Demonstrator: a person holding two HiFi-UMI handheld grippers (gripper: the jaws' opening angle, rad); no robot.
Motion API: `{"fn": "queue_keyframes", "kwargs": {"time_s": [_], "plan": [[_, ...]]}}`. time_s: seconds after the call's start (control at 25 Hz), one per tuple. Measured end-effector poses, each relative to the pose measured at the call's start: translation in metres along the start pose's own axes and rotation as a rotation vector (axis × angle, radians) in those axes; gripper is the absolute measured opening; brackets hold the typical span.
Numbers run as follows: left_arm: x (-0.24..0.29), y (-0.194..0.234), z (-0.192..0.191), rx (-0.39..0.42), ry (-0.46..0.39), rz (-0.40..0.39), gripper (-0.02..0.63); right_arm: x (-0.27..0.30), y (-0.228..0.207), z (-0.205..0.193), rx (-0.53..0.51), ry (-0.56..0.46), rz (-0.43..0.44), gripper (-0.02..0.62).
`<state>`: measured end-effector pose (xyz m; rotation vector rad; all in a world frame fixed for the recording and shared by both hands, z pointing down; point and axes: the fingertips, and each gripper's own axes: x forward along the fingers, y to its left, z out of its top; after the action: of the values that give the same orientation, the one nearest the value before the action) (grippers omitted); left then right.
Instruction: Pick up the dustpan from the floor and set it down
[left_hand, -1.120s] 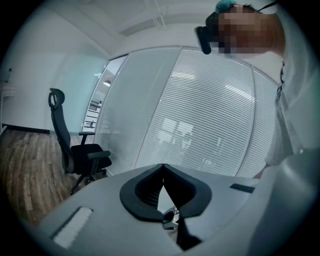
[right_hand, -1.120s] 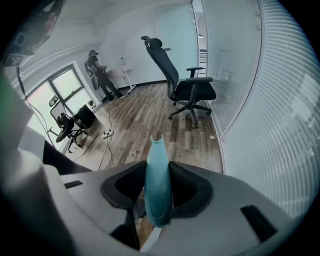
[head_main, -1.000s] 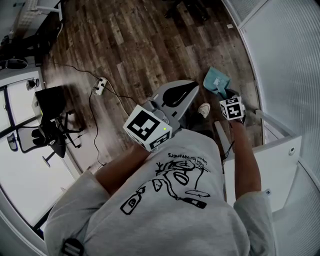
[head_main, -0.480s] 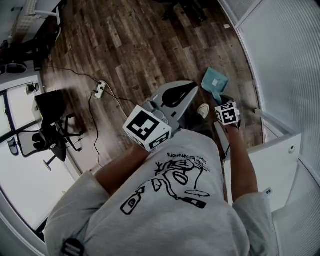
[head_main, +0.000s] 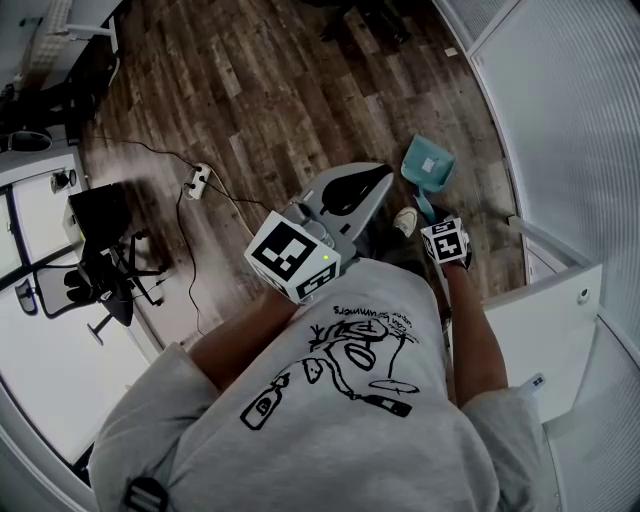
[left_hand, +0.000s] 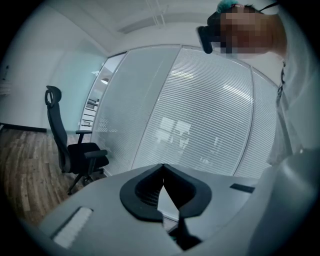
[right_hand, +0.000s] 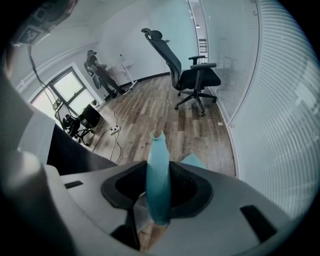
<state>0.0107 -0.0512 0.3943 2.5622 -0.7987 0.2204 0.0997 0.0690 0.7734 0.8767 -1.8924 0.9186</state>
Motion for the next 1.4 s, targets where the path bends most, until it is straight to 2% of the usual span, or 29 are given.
{"fn": "queue_keyframes", "kwargs": {"time_s": [1.04, 1.4], "plan": [[-0.011, 0.002, -0.005, -0.014, -0.006, -0.001, 0.002, 0.016, 0.020, -0.040, 0.085, 0.061, 0.030, 0.124], [-0.011, 0.000, -0.007, -0.024, -0.010, -0.006, 0.002, 0.013, 0.022, -0.038, 0.121, 0.028, 0.056, 0.126]]}}
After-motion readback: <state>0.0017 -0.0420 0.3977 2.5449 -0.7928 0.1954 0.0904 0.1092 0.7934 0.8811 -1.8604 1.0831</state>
